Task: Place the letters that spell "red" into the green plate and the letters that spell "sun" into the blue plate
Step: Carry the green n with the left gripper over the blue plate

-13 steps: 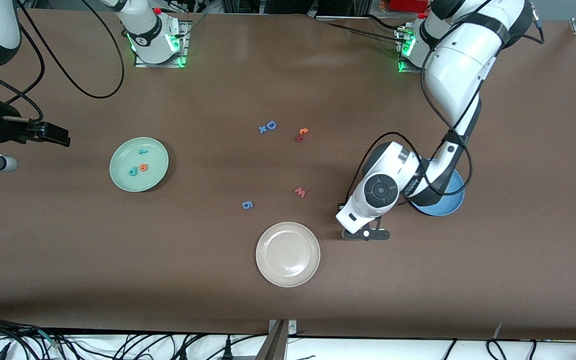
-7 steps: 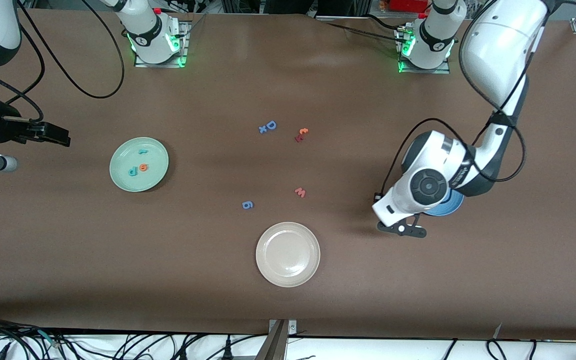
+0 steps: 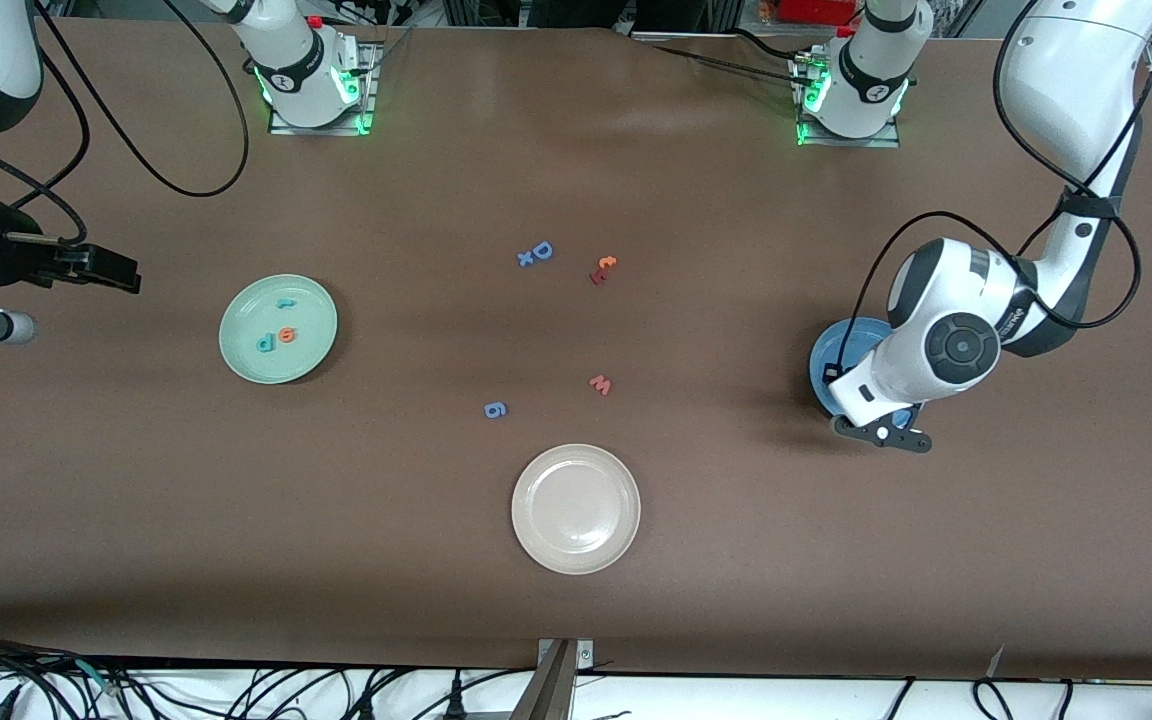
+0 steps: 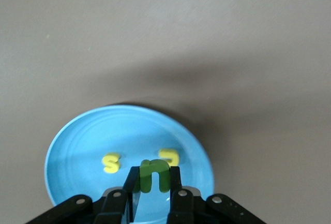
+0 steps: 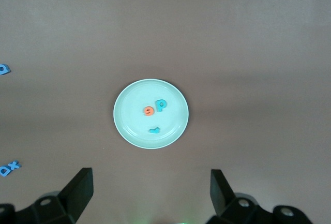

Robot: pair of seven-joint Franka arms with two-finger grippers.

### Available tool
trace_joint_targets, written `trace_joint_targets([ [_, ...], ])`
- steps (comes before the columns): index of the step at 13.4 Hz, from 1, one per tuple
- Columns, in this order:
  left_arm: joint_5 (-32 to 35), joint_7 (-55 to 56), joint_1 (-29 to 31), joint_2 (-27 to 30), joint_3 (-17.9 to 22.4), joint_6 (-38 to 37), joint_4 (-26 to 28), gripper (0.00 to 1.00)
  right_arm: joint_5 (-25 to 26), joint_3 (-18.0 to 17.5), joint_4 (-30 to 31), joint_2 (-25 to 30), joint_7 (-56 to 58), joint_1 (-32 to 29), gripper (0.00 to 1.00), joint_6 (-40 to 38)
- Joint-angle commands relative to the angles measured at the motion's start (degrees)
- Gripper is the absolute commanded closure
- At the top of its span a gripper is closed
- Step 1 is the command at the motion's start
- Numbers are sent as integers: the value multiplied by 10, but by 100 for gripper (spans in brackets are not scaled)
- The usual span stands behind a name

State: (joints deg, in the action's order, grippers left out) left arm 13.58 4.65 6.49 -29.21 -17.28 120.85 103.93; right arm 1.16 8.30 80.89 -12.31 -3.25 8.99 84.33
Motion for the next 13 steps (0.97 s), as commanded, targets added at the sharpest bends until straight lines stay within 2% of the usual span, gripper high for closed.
trace_joint_targets([
  [1, 12, -33, 30, 28, -8, 21, 35, 81, 9, -1, 8, 7, 7, 1, 0, 2],
  [3, 12, -39, 43, 29, -8, 57, 61, 79, 9, -1, 8, 7, 6, 1, 0, 2],
  [4, 12, -39, 48, 28, -8, 58, 62, 58, 9, -1, 8, 7, 7, 1, 0, 3],
  [5, 11, -39, 48, 28, -8, 58, 59, 7, 9, -1, 8, 7, 7, 1, 0, 3],
  [6, 9, -37, 49, 28, -8, 53, 56, 0, 9, -1, 8, 8, 7, 1, 0, 3],
  [10, 8, -30, 48, 29, -8, 21, 32, 0, 9, -1, 8, 7, 7, 1, 0, 3],
  [13, -13, -28, 48, 65, -8, -21, 24, 0, 9, -1, 8, 7, 7, 1, 0, 2],
])
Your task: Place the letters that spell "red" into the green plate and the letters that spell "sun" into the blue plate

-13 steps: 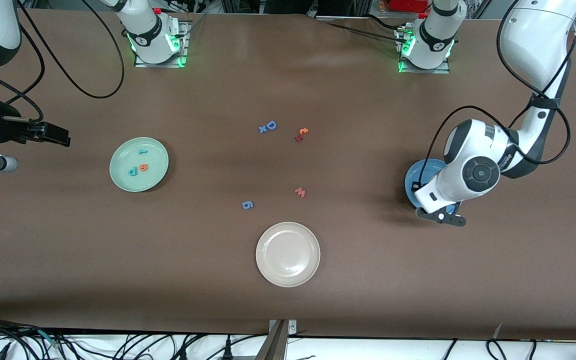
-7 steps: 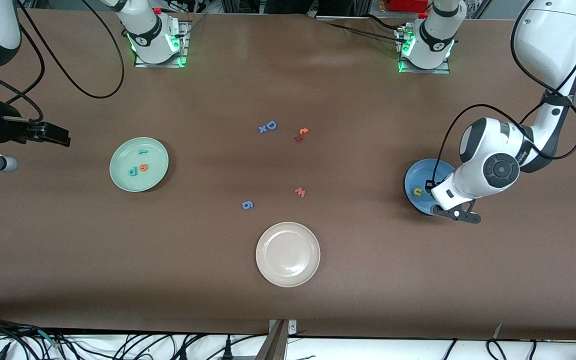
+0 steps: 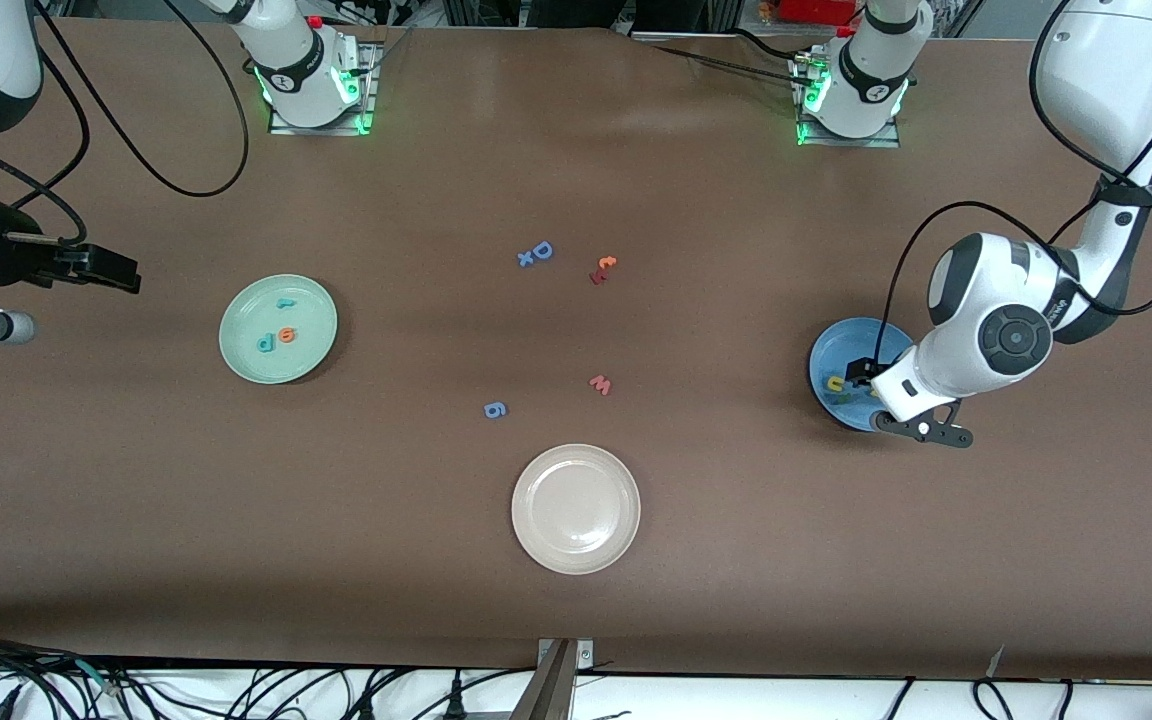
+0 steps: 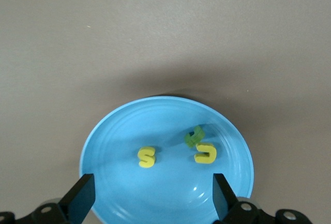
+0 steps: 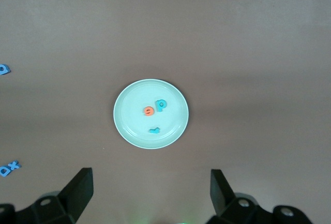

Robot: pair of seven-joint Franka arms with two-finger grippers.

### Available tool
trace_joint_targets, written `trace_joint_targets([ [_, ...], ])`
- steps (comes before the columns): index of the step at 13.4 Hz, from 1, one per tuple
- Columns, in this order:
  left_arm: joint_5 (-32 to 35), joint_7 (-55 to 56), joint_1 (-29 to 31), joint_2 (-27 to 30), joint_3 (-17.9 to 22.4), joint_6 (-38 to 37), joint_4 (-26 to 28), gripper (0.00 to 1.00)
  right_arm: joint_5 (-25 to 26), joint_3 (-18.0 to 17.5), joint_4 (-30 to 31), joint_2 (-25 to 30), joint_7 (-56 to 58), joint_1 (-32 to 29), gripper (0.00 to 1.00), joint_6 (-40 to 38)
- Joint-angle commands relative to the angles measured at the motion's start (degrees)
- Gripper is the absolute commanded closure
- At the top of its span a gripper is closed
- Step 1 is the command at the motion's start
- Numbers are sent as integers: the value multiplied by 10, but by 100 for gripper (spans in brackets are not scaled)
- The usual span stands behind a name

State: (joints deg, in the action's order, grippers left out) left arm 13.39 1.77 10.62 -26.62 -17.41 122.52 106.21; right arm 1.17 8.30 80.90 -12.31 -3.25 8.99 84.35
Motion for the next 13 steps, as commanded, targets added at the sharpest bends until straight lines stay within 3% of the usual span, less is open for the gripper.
trace_joint_targets([
  [1, -14, 0, 6, 57, -7, -60, 0, 0, 9, -1, 8, 7, 7, 1, 0, 3],
  [7, -54, -1, 4, 110, -8, -292, -113, 0, 9, -1, 8, 7, 7, 1, 0, 2],
  [13, -64, -10, 7, 159, -5, -327, -133, 0, 9, -1, 8, 7, 7, 1, 0, 4],
])
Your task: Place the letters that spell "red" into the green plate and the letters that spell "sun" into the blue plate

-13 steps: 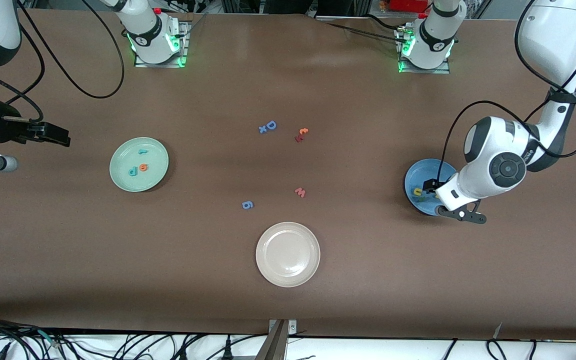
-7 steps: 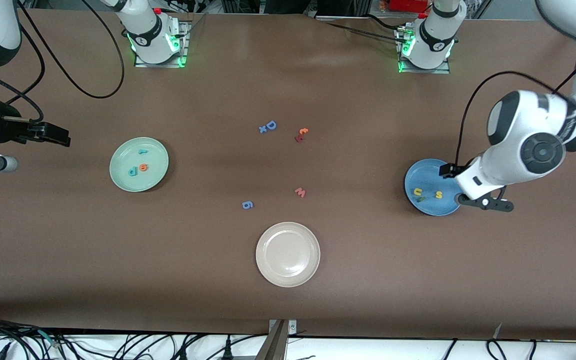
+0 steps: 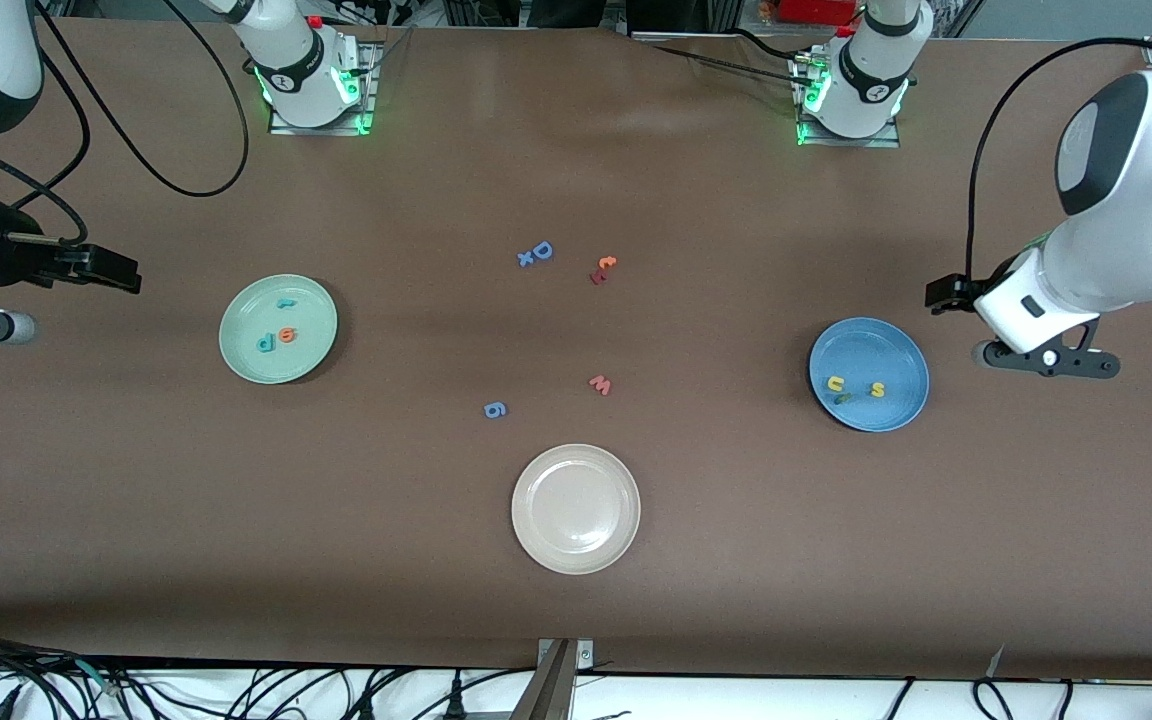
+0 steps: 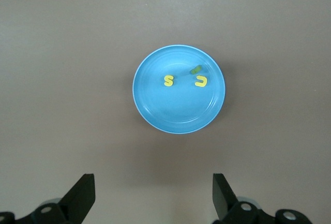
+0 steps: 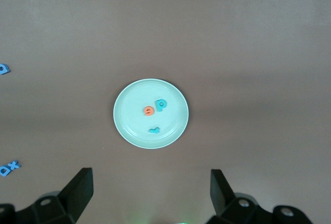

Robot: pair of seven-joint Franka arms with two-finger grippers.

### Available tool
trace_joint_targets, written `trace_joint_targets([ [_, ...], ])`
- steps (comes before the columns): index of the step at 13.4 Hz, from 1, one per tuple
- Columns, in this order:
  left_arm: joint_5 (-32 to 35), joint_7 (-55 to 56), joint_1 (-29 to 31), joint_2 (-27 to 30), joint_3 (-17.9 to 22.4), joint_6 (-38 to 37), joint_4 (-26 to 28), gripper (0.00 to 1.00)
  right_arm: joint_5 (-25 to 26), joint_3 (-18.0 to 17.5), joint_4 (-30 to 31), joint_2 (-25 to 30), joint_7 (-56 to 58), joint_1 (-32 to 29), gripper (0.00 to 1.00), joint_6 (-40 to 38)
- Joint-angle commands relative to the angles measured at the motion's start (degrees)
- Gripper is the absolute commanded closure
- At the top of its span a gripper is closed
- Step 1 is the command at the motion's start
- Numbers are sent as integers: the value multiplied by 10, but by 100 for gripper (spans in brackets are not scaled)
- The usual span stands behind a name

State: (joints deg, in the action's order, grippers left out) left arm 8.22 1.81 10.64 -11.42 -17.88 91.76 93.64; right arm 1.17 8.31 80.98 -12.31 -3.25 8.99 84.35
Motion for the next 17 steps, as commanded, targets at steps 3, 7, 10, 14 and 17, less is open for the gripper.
trace_joint_targets([
  [3, -13, -8, 6, 8, -3, -48, -32, 0, 9, -1, 8, 7, 7, 1, 0, 8],
  [7, -47, 6, -91, 12, 98, -72, -50, 0, 9, -1, 11, 7, 8, 1, 0, 8],
  [10, -109, -1, -215, 15, 252, -78, -51, 0, 9, -1, 11, 7, 8, 1, 0, 9],
  [14, -106, -1, -153, 17, 189, -77, -52, 0, 9, -1, 10, 7, 8, 1, 0, 9],
  [17, -107, 6, -152, 17, 188, -92, -75, 0, 9, -1, 10, 7, 8, 1, 0, 8],
])
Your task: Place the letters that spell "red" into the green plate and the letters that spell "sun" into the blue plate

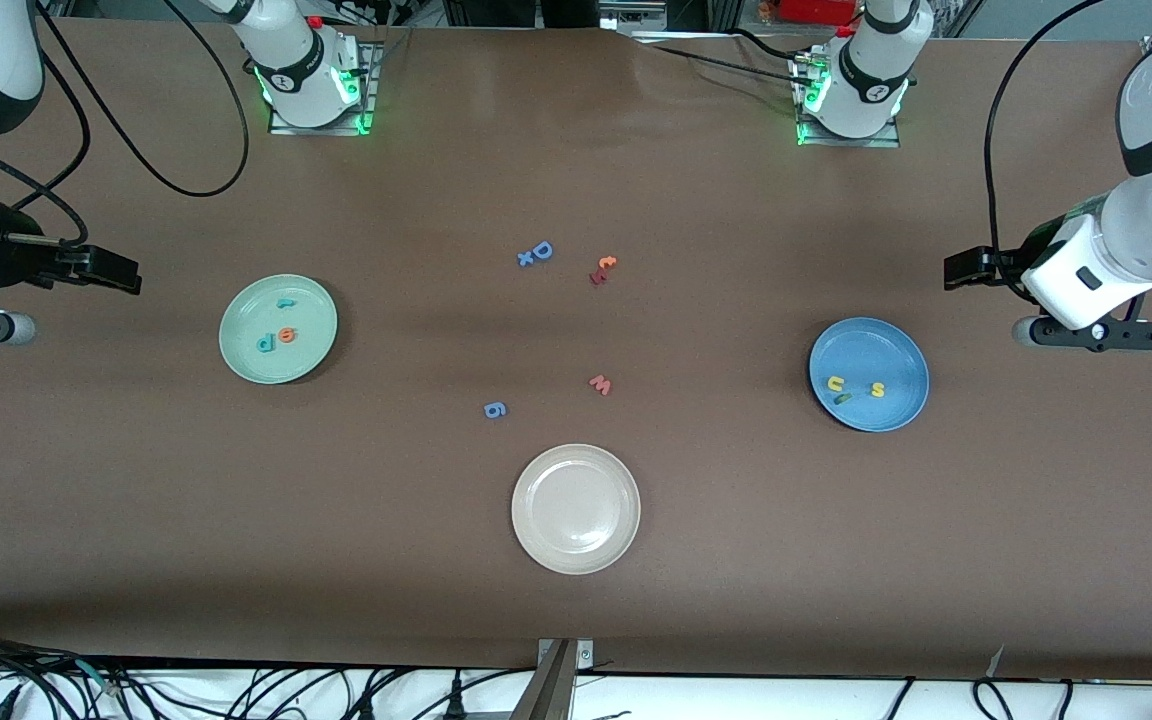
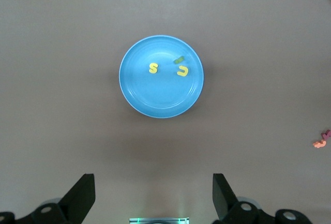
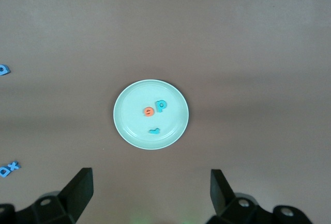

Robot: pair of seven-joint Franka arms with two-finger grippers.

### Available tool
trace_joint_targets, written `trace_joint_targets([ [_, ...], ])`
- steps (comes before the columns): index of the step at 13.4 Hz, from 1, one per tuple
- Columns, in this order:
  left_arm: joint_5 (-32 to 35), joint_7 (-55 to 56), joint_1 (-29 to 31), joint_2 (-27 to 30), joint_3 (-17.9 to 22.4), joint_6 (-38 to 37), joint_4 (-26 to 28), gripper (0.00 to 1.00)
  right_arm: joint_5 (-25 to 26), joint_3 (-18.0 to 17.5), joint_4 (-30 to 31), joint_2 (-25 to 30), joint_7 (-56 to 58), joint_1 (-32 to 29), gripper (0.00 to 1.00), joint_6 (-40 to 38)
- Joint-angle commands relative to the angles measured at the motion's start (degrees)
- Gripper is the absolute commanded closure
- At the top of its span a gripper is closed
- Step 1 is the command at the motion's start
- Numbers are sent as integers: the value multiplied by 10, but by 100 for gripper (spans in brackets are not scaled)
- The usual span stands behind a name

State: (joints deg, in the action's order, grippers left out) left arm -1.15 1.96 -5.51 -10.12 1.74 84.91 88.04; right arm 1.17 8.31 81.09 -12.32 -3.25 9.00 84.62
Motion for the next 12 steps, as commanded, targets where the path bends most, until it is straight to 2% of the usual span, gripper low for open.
trace_joint_targets([
  [1, -14, 5, 9, 4, -9, -24, -20, 0, 9, -1, 10, 7, 8, 1, 0, 5],
  [12, -15, -3, 10, 1, -8, -22, -19, 0, 9, -1, 10, 7, 8, 1, 0, 5],
])
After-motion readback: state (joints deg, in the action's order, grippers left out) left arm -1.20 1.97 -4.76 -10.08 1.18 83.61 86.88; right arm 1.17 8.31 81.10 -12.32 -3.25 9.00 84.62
